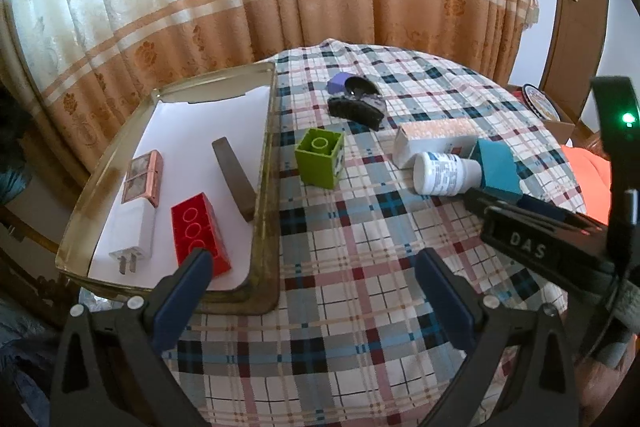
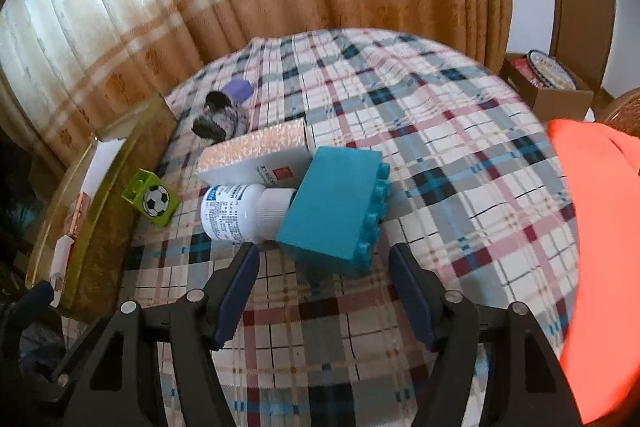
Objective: Organize rigid objects
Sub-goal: 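Reach the right gripper to the blue toy brick and grasp it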
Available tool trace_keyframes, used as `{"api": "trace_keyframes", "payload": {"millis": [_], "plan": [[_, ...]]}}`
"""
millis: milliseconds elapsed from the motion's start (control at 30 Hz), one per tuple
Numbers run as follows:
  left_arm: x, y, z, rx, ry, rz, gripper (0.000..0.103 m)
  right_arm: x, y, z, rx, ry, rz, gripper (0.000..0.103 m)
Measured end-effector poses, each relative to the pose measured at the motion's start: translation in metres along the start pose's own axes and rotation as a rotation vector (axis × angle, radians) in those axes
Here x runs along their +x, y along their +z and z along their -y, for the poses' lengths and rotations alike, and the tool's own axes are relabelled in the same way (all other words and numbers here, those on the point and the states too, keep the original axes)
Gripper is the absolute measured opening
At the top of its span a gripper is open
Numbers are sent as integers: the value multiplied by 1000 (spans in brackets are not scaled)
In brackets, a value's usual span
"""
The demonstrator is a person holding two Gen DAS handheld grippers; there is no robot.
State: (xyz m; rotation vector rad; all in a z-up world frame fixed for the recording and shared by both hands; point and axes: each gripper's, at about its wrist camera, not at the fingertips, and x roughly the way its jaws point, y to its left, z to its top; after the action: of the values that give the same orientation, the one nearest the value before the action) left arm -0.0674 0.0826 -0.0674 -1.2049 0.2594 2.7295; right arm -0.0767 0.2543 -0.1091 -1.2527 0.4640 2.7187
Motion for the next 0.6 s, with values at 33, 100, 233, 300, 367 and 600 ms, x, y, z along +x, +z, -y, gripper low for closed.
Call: {"api": "trace_keyframes", "payload": {"millis": [33, 100, 233, 300, 367, 600], "plan": [[0, 0, 1, 4, 2, 2, 102, 0, 1, 0, -2, -1, 4, 70], [0, 1, 4, 15, 7, 4, 102, 0, 3, 3, -7, -14, 1, 70], [1, 2, 9, 25, 2, 2, 102, -1, 7, 20, 25, -35, 6, 70], [2, 4, 12, 30, 2, 1, 102, -3, 8, 28, 33, -45, 13, 70], [2, 6, 15, 33, -2, 2, 102, -7, 9, 35, 41, -54, 24, 70], [8, 13, 27, 34, -21, -13, 102, -15, 17, 40, 12, -48, 50, 69]]}}
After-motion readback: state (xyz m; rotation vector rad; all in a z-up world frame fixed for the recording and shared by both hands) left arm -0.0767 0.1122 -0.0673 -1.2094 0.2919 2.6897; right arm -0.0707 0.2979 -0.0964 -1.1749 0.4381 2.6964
